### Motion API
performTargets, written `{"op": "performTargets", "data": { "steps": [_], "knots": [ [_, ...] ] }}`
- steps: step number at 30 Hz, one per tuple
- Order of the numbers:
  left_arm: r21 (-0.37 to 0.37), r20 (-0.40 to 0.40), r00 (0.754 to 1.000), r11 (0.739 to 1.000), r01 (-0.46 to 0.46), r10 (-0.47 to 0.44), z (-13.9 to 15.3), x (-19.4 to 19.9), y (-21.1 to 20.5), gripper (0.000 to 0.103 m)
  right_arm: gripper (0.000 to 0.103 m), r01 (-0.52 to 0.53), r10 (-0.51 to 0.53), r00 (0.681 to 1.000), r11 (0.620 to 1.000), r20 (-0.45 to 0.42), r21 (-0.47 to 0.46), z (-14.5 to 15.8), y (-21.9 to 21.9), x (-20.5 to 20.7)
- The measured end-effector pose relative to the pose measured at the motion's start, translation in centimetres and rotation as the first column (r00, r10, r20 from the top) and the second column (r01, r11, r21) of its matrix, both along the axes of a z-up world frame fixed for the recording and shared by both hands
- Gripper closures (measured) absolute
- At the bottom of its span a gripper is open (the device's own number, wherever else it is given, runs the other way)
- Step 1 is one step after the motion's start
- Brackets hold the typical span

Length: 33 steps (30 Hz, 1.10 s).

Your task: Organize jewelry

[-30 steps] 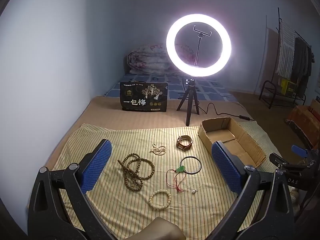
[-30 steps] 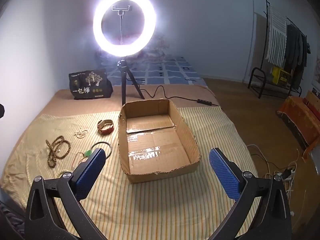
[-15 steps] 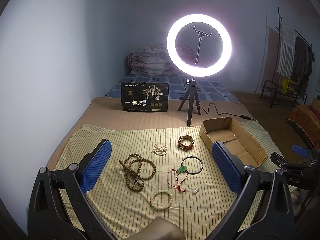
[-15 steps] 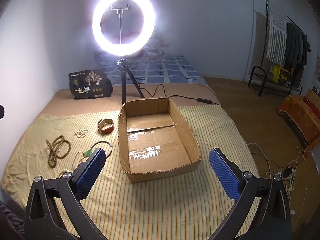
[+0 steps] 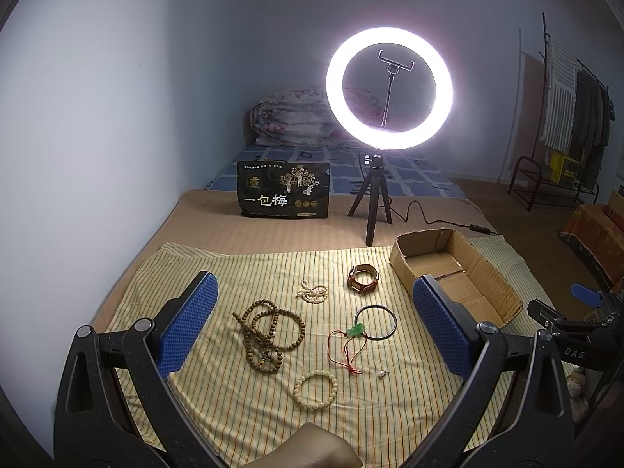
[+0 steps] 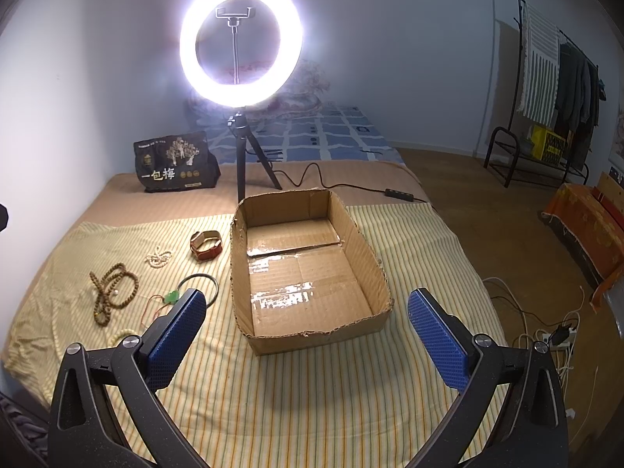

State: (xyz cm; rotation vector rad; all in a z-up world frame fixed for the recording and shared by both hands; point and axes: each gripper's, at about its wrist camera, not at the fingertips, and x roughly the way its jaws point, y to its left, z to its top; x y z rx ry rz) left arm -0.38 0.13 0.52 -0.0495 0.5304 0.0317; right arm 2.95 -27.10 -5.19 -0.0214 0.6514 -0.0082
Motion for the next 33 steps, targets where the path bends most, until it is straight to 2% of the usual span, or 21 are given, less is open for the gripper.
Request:
{"op": "performTargets", "data": {
  "steps": [33],
  "knots": [
    [0.004,-0.005,1.0,1.0,-0.005,0.005,-0.6,0.1,1.2,0.001,0.0,0.007,-0.007,1.0,1.0,-0.013,0.0,-0.3,0.1,0.0]
  ]
}}
